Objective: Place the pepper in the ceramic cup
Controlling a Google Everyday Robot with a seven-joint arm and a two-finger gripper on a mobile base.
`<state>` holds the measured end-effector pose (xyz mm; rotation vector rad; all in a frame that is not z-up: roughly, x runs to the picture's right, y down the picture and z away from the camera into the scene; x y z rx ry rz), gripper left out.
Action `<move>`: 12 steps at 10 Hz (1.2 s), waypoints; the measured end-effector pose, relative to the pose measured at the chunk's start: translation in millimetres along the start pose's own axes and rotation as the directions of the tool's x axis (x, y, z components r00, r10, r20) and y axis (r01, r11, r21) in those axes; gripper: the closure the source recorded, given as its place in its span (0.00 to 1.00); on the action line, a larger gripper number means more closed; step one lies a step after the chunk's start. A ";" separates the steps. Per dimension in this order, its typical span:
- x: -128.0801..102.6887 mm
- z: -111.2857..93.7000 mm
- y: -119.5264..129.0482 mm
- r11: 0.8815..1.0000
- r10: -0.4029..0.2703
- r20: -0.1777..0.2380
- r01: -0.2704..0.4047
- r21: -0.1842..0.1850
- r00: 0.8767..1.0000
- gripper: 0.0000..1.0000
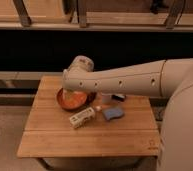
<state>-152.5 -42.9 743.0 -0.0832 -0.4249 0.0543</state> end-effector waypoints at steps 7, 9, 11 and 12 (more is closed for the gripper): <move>56.3 32.0 28.9 0.892 0.442 -0.060 -0.446 -0.079 0.895 0.20; 55.7 32.2 29.3 0.891 0.444 -0.059 -0.448 -0.080 0.894 0.20; 59.9 31.9 30.0 0.860 0.501 -0.052 -0.504 -0.084 0.864 0.20; 64.4 33.2 33.4 0.826 0.554 -0.053 -0.556 -0.091 0.831 0.20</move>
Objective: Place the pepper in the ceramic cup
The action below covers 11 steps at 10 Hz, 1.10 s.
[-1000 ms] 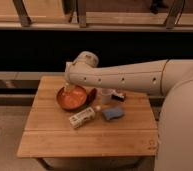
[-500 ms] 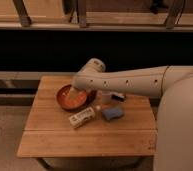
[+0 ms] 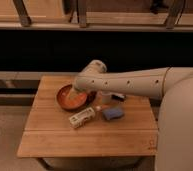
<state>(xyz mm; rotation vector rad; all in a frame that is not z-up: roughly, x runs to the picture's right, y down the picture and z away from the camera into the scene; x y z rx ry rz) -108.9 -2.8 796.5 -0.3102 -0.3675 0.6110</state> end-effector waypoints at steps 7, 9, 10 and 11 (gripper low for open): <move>50.3 35.6 -4.8 0.934 0.348 -0.037 -0.350 -0.070 0.937 0.20; 58.3 40.7 -15.2 0.929 0.360 -0.054 -0.363 -0.066 0.931 0.20; 69.8 45.6 -19.7 0.923 0.376 -0.077 -0.381 -0.065 0.924 0.20; 79.6 50.1 -23.0 0.915 0.392 -0.096 -0.399 -0.064 0.915 0.20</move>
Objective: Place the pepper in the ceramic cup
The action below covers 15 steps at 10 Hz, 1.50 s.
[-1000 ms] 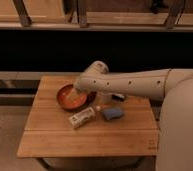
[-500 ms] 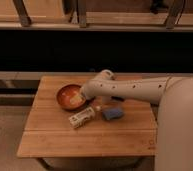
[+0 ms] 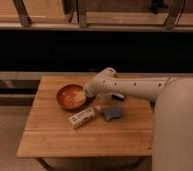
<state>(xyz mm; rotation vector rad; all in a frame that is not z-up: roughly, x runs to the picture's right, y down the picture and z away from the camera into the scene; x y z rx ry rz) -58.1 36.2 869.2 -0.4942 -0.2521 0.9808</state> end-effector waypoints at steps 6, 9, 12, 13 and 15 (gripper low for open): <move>11.5 30.9 -33.5 0.993 0.116 -0.039 -0.117 -0.026 0.993 0.20; 15.4 29.8 -63.8 0.986 0.167 -0.042 -0.167 0.011 0.985 0.20; 17.4 24.2 -86.7 0.979 0.202 -0.032 -0.201 0.043 0.979 0.20; 15.8 24.9 -85.1 0.979 0.199 -0.032 -0.198 0.042 0.979 0.20; 15.6 25.3 -84.2 0.979 0.199 -0.032 -0.198 0.040 0.979 0.20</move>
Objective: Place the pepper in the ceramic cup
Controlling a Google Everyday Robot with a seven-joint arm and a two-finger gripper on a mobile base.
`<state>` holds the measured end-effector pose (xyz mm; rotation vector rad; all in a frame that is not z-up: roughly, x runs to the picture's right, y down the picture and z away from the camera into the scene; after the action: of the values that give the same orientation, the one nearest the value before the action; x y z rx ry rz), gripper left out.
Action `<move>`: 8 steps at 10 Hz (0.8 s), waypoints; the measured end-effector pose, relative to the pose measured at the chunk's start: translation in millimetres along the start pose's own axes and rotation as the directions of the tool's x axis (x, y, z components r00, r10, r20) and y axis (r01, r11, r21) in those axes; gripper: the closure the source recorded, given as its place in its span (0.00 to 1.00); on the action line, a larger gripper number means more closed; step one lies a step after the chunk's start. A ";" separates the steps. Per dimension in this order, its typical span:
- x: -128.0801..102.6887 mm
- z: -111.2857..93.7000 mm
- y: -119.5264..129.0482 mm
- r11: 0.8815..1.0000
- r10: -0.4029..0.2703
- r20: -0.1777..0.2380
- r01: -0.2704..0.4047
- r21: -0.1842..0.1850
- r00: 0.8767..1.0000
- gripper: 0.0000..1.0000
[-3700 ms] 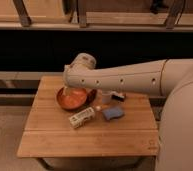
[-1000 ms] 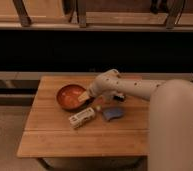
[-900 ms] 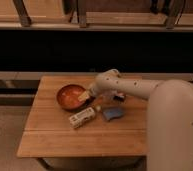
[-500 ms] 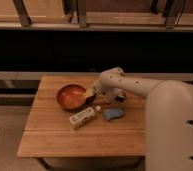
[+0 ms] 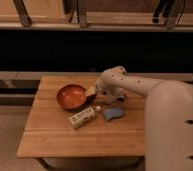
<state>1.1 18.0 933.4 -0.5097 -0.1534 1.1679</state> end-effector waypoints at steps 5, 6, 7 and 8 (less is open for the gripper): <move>-5.1 18.7 10.5 0.957 0.260 -0.002 -0.258 -0.130 0.966 0.20; -14.8 23.1 18.2 0.906 0.364 -0.015 -0.358 -0.227 0.931 0.20; -24.1 24.4 21.6 0.854 0.432 -0.030 -0.420 -0.306 0.901 0.20; -30.6 24.0 23.0 0.818 0.471 -0.040 -0.453 -0.355 0.881 0.20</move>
<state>-39.3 4.2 948.3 -0.8737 -0.2995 1.6461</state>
